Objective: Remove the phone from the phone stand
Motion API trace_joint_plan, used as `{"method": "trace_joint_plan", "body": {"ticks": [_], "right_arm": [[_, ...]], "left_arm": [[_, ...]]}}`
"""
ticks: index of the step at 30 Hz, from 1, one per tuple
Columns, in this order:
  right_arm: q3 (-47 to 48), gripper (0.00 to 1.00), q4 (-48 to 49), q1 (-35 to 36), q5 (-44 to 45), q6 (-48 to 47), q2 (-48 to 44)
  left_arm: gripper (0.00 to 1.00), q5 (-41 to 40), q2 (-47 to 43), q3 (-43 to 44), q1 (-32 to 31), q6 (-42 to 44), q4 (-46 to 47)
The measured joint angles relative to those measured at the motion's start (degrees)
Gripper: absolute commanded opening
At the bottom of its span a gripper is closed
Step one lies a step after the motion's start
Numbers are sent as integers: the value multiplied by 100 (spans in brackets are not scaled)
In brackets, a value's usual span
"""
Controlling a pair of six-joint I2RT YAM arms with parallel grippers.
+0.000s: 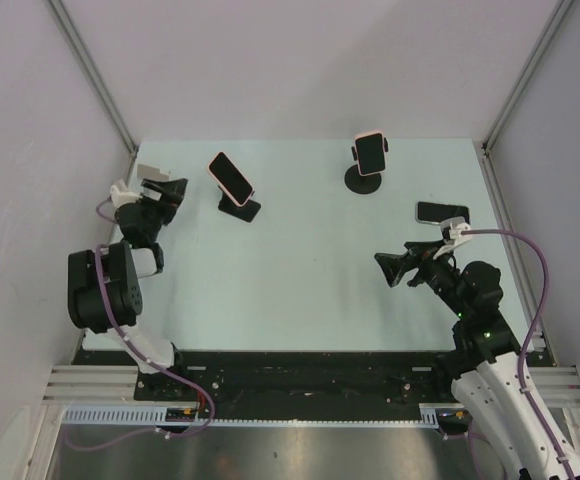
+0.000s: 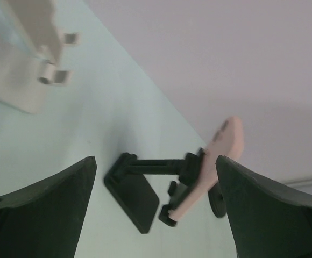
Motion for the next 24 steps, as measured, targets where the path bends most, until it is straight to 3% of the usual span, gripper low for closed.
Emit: {"method": "trace_joint_plan", "body": {"ticks": [10,24], "right_arm": [[0,96,-17,7,39,-2,-81],[0,96,-20,7,39,-20,68]], "left_arm": [[94,260,-297,599,-903,695,13],[71,697,518,1523,-1180,1508,-389]]}}
